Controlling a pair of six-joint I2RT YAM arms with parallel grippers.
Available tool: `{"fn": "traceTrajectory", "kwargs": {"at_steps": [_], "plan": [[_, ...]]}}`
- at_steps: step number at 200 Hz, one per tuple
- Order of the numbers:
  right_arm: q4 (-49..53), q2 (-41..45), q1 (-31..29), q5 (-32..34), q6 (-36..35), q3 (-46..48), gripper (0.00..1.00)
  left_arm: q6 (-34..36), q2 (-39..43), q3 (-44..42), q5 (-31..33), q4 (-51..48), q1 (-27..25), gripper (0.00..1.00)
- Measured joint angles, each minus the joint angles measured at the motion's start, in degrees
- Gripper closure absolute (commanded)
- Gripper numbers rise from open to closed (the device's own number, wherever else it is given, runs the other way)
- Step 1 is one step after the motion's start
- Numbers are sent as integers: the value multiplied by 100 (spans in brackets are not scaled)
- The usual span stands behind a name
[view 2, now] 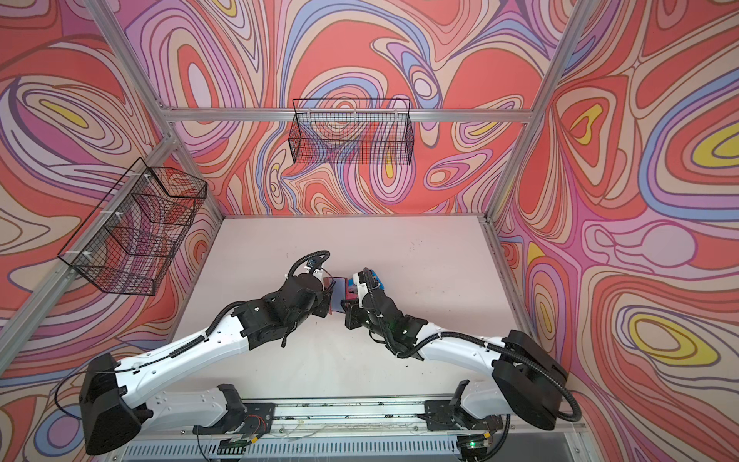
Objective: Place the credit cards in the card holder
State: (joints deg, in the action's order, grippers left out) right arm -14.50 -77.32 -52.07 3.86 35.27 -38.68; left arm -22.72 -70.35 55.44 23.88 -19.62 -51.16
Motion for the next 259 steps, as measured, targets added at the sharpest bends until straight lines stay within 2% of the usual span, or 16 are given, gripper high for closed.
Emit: {"fn": "traceTrajectory", "kwargs": {"at_steps": [46,92,198,230,259], "plan": [[4,0,0,87,35,0,100,-46,0,0,-120,2,109,58],[46,0,0,136,79,0,100,-221,0,-24,-619,2,562,60],[83,20,-2,256,138,0,100,-455,-146,-166,-1526,17,970,54],[129,70,-2,313,151,0,100,-516,-219,-173,-1696,20,1036,63],[131,116,-2,334,155,0,100,-612,-219,-208,-1943,50,1187,77]]}}
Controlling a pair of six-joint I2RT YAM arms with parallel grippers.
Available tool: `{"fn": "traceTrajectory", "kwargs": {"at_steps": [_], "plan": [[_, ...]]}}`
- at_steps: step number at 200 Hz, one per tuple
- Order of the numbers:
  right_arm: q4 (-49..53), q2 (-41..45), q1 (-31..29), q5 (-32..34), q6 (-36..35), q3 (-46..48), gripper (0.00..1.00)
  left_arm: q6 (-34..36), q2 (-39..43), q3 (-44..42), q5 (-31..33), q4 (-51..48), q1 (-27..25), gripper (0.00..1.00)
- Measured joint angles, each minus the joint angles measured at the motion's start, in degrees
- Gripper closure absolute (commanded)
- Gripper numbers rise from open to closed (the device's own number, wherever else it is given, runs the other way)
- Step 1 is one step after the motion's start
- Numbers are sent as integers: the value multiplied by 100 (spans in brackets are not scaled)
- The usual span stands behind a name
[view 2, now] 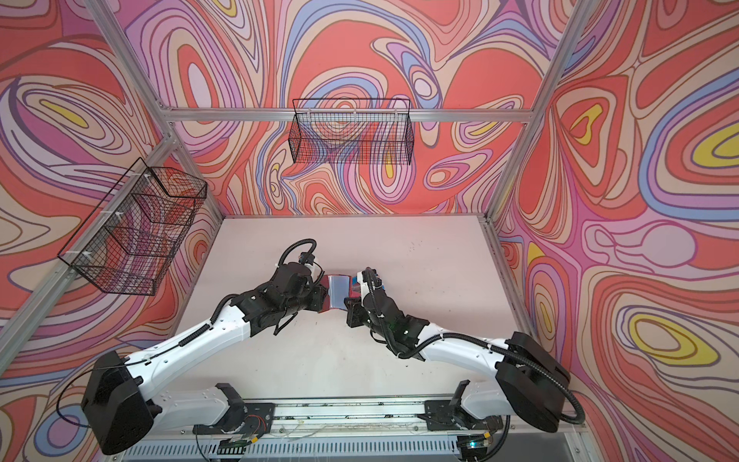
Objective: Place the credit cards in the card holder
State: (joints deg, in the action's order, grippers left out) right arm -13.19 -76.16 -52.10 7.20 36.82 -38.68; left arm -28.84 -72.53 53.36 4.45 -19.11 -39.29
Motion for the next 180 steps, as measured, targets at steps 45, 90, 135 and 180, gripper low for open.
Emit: {"fn": "traceTrajectory", "kwargs": {"at_steps": [45,90,135,180], "plan": [[118,127,-20,-273,518,0,100,-234,170,-116,-601,-107,337,88],[20,203,-546,-323,1355,317,100,-393,745,-691,-1204,-214,376,99],[-675,-140,-990,-354,2081,1099,100,-522,1084,-1781,-1482,-144,369,99],[-1064,-393,-1268,-232,2476,1390,100,-610,1497,-2481,-1670,186,337,87]]}}
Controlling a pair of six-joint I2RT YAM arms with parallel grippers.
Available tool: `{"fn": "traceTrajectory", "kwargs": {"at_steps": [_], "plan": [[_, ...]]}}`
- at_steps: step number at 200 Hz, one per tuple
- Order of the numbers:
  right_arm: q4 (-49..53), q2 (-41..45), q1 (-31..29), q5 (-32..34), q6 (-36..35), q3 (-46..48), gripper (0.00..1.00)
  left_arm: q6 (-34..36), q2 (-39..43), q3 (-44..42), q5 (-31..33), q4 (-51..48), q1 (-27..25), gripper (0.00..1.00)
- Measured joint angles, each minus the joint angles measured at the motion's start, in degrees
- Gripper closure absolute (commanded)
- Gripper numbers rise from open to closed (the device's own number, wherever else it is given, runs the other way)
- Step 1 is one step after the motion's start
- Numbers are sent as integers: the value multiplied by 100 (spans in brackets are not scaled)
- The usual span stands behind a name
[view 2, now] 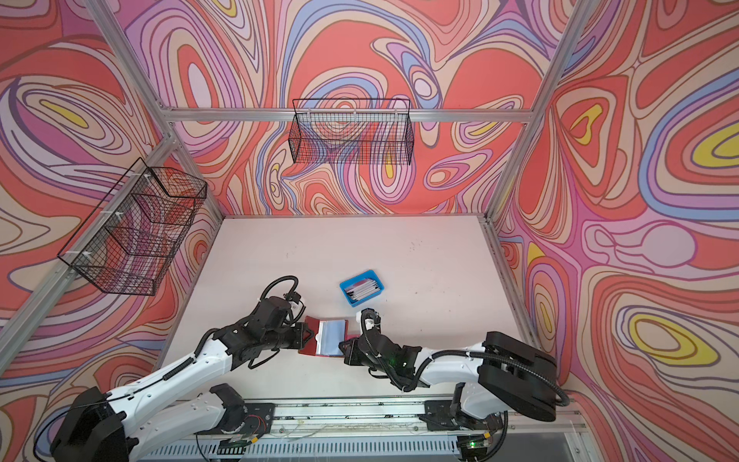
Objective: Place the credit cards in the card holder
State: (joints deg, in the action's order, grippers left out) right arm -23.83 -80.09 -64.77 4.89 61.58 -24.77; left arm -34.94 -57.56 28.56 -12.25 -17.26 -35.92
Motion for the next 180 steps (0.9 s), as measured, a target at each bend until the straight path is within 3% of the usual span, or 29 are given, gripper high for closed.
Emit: {"fn": "traceTrajectory", "kwargs": {"at_steps": [87,180], "plan": [[385,-568,-120,258,114,-223,100,-131,59,-385,426,48,39,63],[1261,-619,-120,479,-28,-535,100,-127,433,-164,258,-260,42,65]]}}
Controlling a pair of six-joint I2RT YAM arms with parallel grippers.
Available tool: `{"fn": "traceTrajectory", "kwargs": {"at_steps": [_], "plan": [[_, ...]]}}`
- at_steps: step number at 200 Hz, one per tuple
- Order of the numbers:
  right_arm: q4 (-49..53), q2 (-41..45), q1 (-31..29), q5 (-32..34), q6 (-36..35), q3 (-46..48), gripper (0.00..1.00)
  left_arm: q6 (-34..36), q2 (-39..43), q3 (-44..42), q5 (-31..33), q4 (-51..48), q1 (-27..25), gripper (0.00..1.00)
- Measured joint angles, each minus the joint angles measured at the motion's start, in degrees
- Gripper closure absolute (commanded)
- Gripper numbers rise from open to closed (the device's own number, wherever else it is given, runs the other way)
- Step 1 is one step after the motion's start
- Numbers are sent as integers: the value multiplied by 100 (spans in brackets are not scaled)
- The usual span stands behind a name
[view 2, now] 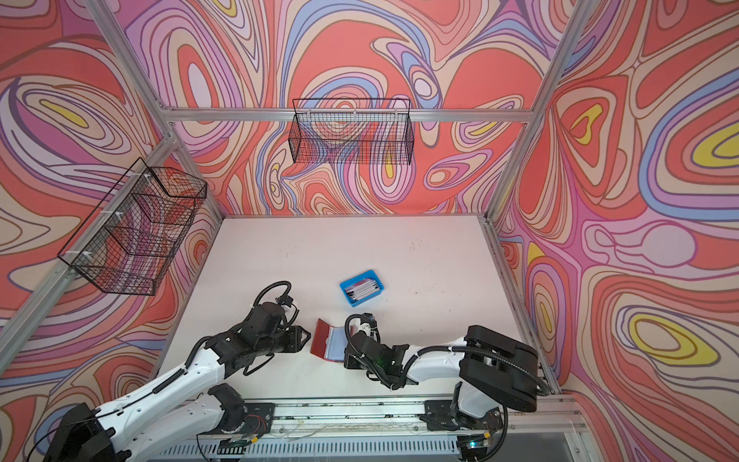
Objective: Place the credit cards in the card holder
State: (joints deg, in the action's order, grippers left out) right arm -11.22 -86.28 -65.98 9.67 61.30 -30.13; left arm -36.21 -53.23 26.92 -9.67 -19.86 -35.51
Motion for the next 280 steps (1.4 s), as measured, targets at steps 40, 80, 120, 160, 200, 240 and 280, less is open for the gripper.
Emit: {"fn": "traceTrajectory", "kwargs": {"at_steps": [40,80,120,160,200,240,280], "plan": [[291,-131,0,-4,-232,-247,100,-7,-308,0,-225,146,0,66],[660,-179,31,-28,-538,-540,100,-4,-391,0,-181,199,0,71],[946,-140,286,-168,-833,-651,100,-2,-459,-79,46,326,-2,71],[1056,-37,415,-221,-927,-621,86,-4,-699,-306,136,442,0,69],[1165,-37,415,-216,-931,-614,80,-4,-911,-315,90,610,0,70],[1353,-37,415,-153,-933,-629,78,-2,-564,-162,260,332,0,70],[1364,-39,415,-155,-935,-643,76,11,490,479,522,-153,0,67]]}}
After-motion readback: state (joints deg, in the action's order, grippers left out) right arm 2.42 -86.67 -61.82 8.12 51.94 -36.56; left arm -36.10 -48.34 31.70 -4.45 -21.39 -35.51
